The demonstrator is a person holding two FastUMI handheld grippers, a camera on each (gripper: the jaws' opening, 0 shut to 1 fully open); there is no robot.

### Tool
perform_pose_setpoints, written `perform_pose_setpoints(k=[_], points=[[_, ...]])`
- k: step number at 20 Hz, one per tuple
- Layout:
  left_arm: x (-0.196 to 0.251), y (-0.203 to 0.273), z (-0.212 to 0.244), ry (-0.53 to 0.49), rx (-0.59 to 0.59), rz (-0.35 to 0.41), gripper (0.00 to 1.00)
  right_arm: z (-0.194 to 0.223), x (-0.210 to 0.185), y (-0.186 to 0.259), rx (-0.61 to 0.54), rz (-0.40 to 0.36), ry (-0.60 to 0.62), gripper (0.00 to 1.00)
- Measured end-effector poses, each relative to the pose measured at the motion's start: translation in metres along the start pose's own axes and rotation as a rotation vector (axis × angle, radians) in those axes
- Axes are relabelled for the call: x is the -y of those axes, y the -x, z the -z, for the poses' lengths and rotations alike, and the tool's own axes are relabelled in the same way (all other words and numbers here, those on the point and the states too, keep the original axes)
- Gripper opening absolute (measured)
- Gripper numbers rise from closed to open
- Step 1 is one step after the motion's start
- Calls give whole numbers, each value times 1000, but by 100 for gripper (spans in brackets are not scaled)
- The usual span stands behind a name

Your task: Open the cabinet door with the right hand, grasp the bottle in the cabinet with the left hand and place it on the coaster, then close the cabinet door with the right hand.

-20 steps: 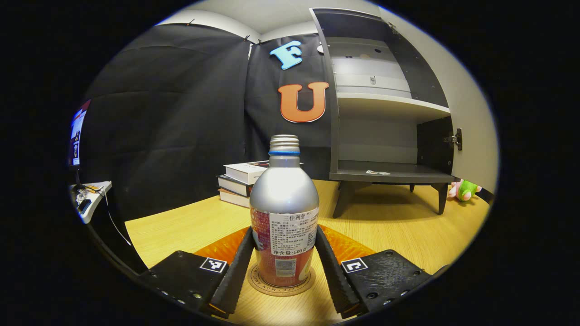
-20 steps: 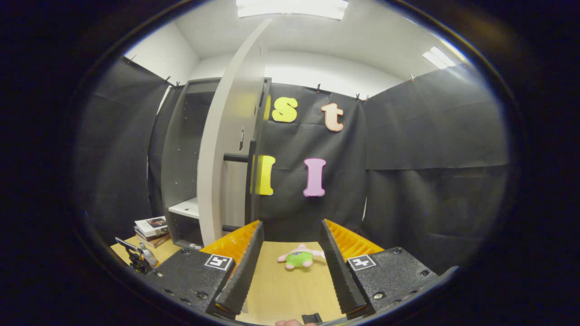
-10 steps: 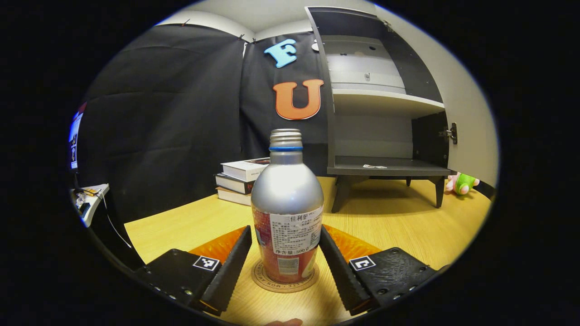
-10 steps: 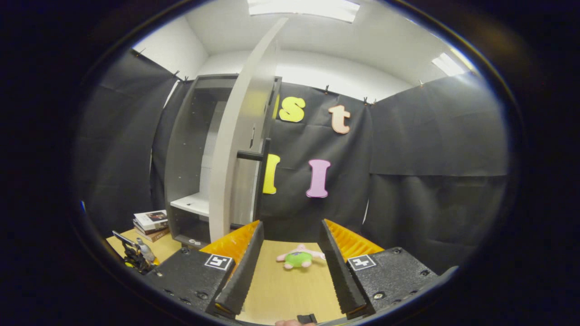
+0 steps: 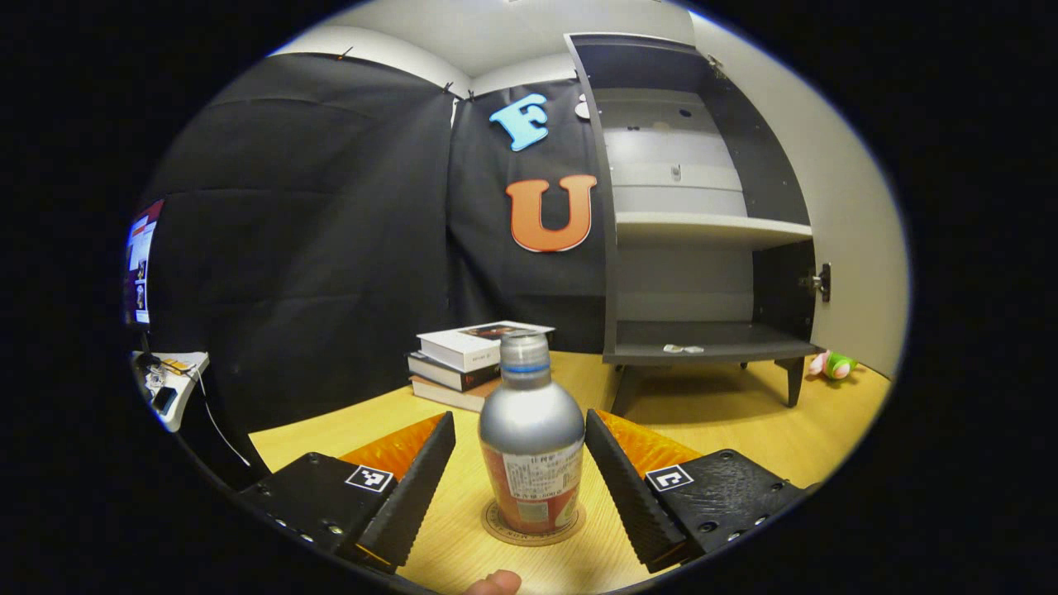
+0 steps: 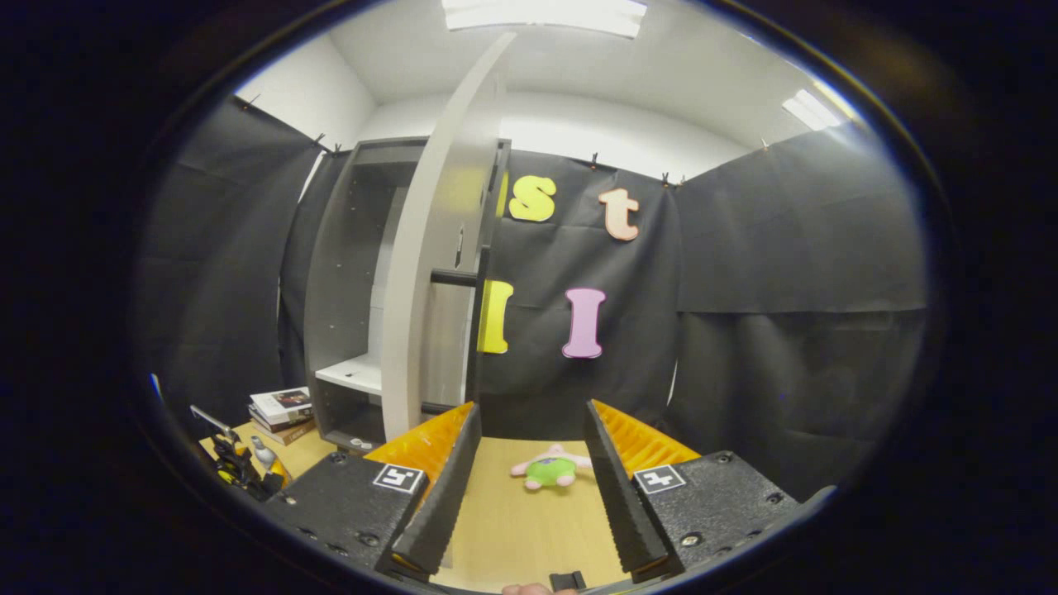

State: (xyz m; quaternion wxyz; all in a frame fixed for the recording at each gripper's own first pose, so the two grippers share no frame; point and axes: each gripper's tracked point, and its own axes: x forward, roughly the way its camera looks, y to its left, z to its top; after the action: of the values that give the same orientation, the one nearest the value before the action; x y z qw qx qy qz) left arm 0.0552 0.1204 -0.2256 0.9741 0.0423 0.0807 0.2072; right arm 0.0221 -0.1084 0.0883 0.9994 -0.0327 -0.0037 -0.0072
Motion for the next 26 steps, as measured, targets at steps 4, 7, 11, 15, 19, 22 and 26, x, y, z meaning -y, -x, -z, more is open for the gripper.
perform_pose_setpoints(k=[4, 7, 11, 15, 19, 22, 26], points=[[9, 3, -55, 17, 49, 58, 95, 5, 6, -3, 10, -6, -38, 78], [16, 9, -89, 61, 52, 101, 95, 8, 13, -10, 24, -10, -84, 78], [22, 28, -137, 12, 45, 149, 94, 15, 18, -25, 23, -27, -125, 80], [36, 55, -181, -42, 73, 230, 94, 19, 19, -41, 21, -47, -178, 80], [47, 73, -216, -78, 100, 291, 95, 15, 15, -50, 28, -80, -197, 80], [45, 78, -228, -59, 114, 280, 96, 11, 13, -52, 32, -84, -158, 80], [45, 80, -226, -28, 94, 285, 96, 9, -7, -59, 8, -165, -177, 77]])
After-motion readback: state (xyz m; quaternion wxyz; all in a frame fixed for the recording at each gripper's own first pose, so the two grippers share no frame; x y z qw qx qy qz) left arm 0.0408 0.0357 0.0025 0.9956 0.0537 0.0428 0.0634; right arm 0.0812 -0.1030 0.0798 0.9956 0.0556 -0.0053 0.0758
